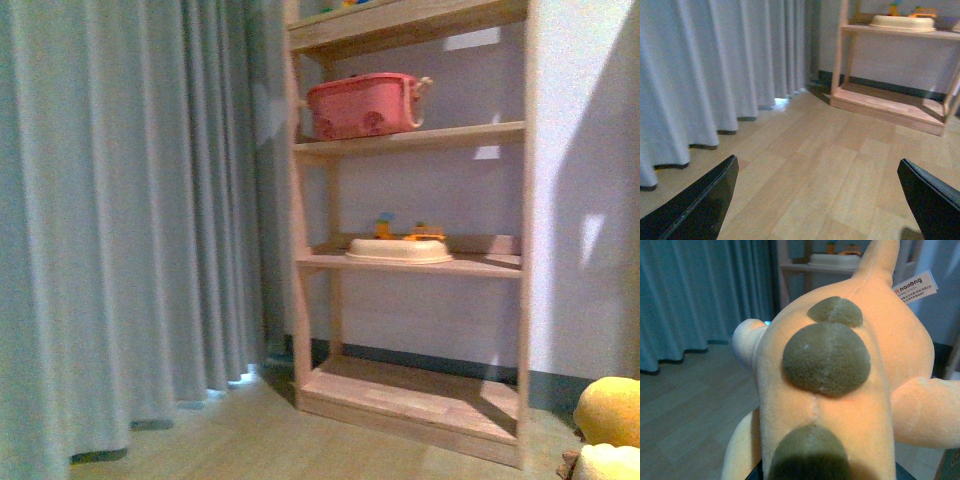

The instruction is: Put away toys

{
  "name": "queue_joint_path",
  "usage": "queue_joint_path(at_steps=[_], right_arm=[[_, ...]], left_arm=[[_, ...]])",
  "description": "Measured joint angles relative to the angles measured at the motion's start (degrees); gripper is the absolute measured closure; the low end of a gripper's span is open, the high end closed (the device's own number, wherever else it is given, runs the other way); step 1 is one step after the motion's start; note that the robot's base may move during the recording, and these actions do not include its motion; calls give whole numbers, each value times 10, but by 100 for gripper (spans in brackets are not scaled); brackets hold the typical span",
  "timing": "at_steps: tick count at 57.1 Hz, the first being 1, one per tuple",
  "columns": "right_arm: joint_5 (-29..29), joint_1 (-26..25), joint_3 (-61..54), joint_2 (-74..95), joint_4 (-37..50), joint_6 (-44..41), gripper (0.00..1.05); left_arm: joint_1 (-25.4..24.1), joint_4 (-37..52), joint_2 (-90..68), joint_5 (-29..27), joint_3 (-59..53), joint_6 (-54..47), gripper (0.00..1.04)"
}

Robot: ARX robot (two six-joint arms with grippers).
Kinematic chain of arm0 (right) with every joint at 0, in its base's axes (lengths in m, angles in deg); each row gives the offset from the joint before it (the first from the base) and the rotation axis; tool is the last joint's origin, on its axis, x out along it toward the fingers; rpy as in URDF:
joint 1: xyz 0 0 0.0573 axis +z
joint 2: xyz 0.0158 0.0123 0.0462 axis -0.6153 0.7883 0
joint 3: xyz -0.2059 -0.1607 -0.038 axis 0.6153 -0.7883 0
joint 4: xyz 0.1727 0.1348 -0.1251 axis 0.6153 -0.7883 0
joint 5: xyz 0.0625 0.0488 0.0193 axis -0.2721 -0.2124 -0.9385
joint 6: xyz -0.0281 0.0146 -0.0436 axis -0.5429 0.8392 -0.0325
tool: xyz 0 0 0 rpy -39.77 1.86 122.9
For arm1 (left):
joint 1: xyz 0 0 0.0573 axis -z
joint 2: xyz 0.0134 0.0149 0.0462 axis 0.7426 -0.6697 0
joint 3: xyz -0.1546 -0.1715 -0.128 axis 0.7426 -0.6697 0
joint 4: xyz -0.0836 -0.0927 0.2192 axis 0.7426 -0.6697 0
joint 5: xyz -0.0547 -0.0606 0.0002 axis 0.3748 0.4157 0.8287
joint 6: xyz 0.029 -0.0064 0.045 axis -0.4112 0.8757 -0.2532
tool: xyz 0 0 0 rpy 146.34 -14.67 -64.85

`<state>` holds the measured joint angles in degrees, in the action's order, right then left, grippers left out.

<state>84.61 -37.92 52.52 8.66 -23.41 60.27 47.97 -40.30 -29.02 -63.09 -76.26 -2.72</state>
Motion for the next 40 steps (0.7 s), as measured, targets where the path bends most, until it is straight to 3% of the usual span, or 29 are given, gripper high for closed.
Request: queue_joint_path(at_steps=[40], right_arm=[[4, -1, 0, 0, 0, 0, 88]], left_arm=[[0, 0, 0, 2, 0, 0, 6]])
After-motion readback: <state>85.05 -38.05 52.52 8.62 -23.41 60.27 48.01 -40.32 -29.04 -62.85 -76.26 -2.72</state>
